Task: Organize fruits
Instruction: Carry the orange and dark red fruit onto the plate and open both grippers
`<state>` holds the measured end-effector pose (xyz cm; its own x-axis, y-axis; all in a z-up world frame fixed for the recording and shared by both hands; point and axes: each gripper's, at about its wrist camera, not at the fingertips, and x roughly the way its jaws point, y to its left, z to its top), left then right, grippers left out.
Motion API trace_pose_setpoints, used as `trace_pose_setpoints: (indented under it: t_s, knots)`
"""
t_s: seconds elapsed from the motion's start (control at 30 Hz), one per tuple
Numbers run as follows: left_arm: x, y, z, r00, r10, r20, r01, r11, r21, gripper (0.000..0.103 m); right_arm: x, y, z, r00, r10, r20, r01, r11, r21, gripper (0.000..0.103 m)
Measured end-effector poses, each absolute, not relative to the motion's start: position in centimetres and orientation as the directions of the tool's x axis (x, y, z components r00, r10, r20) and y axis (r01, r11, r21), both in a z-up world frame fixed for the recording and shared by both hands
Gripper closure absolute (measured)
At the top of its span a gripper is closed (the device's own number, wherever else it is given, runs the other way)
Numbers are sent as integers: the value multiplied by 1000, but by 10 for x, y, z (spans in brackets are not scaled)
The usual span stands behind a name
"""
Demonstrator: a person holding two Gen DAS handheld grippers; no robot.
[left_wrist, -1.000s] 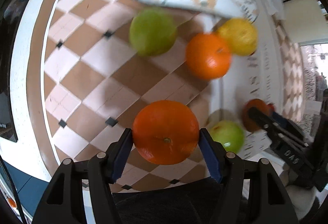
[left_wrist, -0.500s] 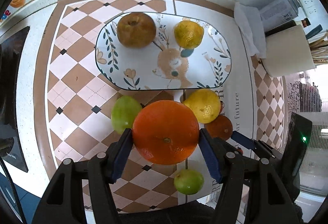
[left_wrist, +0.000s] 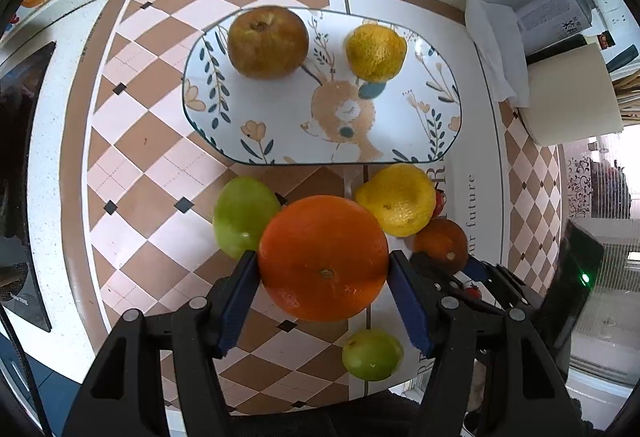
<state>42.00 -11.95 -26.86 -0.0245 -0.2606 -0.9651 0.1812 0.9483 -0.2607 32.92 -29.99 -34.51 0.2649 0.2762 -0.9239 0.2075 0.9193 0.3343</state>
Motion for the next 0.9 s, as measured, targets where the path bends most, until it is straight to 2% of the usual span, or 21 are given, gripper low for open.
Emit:
trace_pose_setpoints:
  t_s: [0.27, 0.4, 0.57, 0.9]
  knots:
    - [445, -111, -247, 16, -317, -948, 134, 941, -312, 40, 365, -304, -287, 375, 310, -874, 163, 906, 391, 45]
    - [471, -108, -244, 43, -300, -953, 118, 949, -293, 40, 404, -308, -274, 402, 274, -874, 140, 924, 355, 45]
    - [502, -108, -259, 38, -244, -969, 106, 965, -238, 40, 458, -320, -286, 370, 226, -901, 146, 944, 296, 45]
    - [535, -114, -292, -17, -173, -985, 118, 978, -174, 40, 516, -351, -319, 288, 259, -922, 209, 922, 325, 45]
